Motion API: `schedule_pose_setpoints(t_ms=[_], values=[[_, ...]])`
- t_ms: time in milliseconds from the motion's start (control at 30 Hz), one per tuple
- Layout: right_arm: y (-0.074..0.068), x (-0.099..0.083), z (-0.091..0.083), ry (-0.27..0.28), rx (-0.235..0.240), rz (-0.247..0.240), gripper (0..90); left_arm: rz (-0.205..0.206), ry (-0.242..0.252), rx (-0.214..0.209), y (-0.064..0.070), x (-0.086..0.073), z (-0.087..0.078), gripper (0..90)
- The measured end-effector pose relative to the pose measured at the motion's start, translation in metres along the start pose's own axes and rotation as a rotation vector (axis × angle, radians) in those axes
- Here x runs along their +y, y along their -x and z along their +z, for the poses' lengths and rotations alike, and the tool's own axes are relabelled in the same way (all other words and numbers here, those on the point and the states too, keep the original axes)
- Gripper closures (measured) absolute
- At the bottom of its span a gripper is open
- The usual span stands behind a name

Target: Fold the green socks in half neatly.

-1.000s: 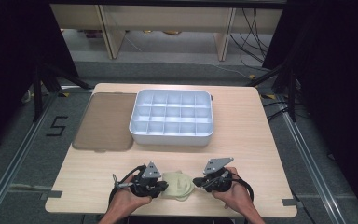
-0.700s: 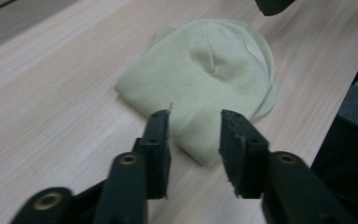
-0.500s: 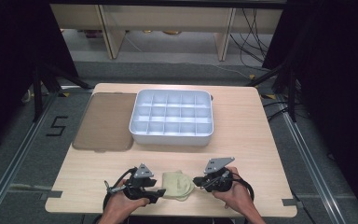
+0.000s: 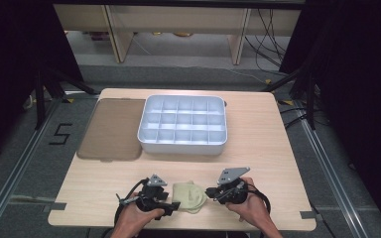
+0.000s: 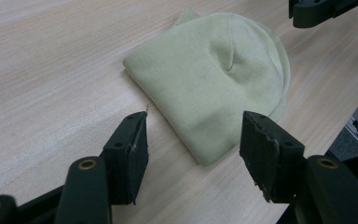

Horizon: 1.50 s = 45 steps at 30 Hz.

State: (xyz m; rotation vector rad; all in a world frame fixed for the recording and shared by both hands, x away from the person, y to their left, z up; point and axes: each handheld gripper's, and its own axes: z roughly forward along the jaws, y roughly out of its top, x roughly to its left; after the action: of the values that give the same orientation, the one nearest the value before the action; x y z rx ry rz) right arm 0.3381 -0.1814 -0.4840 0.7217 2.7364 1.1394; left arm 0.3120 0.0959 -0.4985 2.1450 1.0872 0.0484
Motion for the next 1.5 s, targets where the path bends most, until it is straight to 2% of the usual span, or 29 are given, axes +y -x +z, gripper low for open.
schedule_pose_setpoints(t_ms=[100, 167, 300, 367, 433, 533, 733, 767, 800, 833, 867, 900, 967, 1000, 1067, 1100, 1167, 1267, 1300, 1367, 1433, 1467, 1500], values=[[0.0, 0.0, 0.0, 0.003, 0.003, -0.009, 84.5, -0.003, 0.006, -0.005, 0.0, 0.0, 0.001, 44.1], [-0.001, 0.0, 0.0, -0.002, 0.001, 0.003, 84.3, 0.01, -0.009, -0.004, 0.001, 0.0, 0.002, 48.1], [-0.002, 0.0, 0.001, 0.001, -0.001, -0.008, 84.0, 0.012, -0.007, 0.016, 0.003, 0.0, 0.005, 50.3], [-0.002, 0.0, 0.001, -0.003, 0.001, -0.001, 84.0, 0.029, -0.023, 0.013, 0.004, -0.001, 0.006, 51.1], [-0.002, 0.0, 0.0, 0.001, -0.002, -0.009, 84.0, 0.019, -0.01, 0.016, 0.005, -0.002, 0.008, 52.5], [-0.001, 0.0, 0.0, 0.002, -0.004, -0.009, 84.0, 0.039, -0.012, 0.041, 0.007, -0.002, 0.008, 56.0], [-0.003, 0.001, 0.001, 0.003, 0.006, -0.007, 84.0, 0.067, -0.001, 0.044, 0.008, -0.002, 0.01, 66.0], [-0.003, 0.001, 0.0, 0.001, 0.01, -0.011, 84.0, 0.08, -0.011, 0.056, 0.007, -0.002, 0.009, 67.5], [-0.004, 0.001, 0.0, 0.0, 0.008, -0.007, 84.0, 0.052, 0.006, 0.039, 0.008, -0.003, 0.01, 69.1], [-0.004, 0.001, 0.0, 0.005, 0.008, -0.014, 84.0, 0.071, -0.009, 0.037, 0.005, -0.002, 0.008, 70.8], [-0.004, 0.002, 0.0, 0.009, 0.01, -0.01, 84.1, 0.042, 0.011, 0.035, 0.005, -0.003, 0.009, 72.5], [-0.004, 0.002, 0.001, 0.016, 0.013, -0.023, 84.2, 0.046, 0.007, 0.037, 0.004, -0.003, 0.009, 74.2], [-0.005, 0.003, 0.001, 0.014, 0.009, -0.012, 84.3, 0.049, 0.004, 0.027, 0.003, -0.003, 0.008, 76.2], [-0.006, 0.004, 0.001, 0.019, 0.016, -0.012, 84.8, 0.043, 0.018, 0.032, 0.002, -0.003, 0.008, 80.5], [-0.007, 0.005, 0.002, 0.034, 0.027, -0.01, 85.5, 0.049, 0.031, 0.039, 0.002, -0.002, 0.006, 82.7], [-0.007, 0.005, 0.003, 0.046, 0.032, -0.028, 85.7, 0.062, 0.037, 0.029, 0.002, -0.002, 0.005, 83.4], [-0.009, 0.007, 0.004, 0.048, 0.048, -0.029, 85.9, 0.084, 0.041, 0.032, 0.002, -0.001, 0.003, 84.0], [-0.012, 0.009, 0.007, 0.048, 0.05, -0.017, 86.1, 0.085, 0.048, 0.037, 0.004, -0.001, 0.003, 84.4], [-0.013, 0.01, 0.009, 0.052, 0.058, -0.035, 86.1, 0.088, 0.046, 0.038, 0.004, -0.001, 0.003, 84.5], [-0.017, 0.014, 0.015, 0.048, 0.075, -0.043, 86.3, 0.116, 0.051, 0.03, 0.008, 0.0, 0.001, 84.7], [-0.019, 0.015, 0.017, 0.046, 0.076, -0.039, 86.4, 0.101, 0.057, 0.031, 0.009, 0.0, 0.001, 84.7], [-0.022, 0.017, 0.023, 0.047, 0.086, -0.052, 86.5, 0.122, 0.064, 0.04, 0.011, 0.001, -0.002, 84.8], [-0.023, 0.018, 0.024, 0.041, 0.089, -0.051, 86.5, 0.125, 0.071, 0.036, 0.012, 0.001, -0.003, 84.8]])
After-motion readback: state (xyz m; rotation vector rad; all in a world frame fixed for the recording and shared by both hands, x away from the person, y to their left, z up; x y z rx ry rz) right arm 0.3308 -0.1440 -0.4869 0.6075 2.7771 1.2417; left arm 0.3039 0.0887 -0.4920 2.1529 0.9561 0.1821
